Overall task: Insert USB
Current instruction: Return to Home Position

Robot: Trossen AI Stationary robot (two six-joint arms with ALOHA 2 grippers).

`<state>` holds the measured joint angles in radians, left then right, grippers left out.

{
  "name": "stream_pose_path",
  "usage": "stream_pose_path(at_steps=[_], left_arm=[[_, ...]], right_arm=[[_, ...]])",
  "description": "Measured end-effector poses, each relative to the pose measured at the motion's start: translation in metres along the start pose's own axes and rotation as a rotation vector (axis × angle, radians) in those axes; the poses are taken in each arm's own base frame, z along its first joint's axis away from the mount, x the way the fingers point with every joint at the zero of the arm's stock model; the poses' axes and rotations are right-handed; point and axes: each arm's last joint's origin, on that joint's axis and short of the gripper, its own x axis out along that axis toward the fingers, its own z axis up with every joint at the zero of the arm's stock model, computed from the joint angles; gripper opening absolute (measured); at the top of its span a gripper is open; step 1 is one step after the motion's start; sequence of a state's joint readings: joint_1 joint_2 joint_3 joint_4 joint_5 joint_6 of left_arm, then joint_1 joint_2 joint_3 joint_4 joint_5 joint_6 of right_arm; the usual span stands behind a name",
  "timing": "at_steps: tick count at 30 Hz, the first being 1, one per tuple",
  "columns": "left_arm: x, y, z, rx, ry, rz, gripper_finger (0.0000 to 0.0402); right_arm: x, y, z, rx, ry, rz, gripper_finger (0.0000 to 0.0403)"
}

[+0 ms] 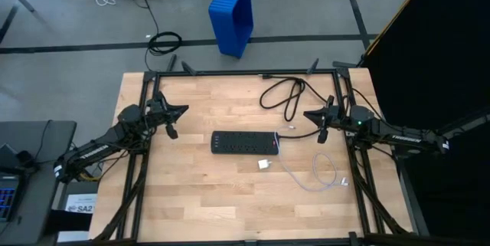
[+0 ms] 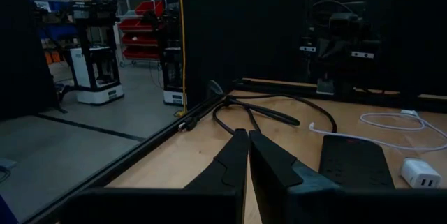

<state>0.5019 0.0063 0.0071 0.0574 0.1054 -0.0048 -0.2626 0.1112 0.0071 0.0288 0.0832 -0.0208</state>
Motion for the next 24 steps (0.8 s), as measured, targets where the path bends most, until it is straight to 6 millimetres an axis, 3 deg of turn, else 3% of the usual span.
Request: stream_pose_path(at_steps=[24], left_arm=[[0.0000, 0.0000, 0.0000, 0.000, 0.000, 0.000, 0.0000]], right_arm=[[0.0000, 0.0000, 0.0000, 0.000, 0.000, 0.000, 0.0006]])
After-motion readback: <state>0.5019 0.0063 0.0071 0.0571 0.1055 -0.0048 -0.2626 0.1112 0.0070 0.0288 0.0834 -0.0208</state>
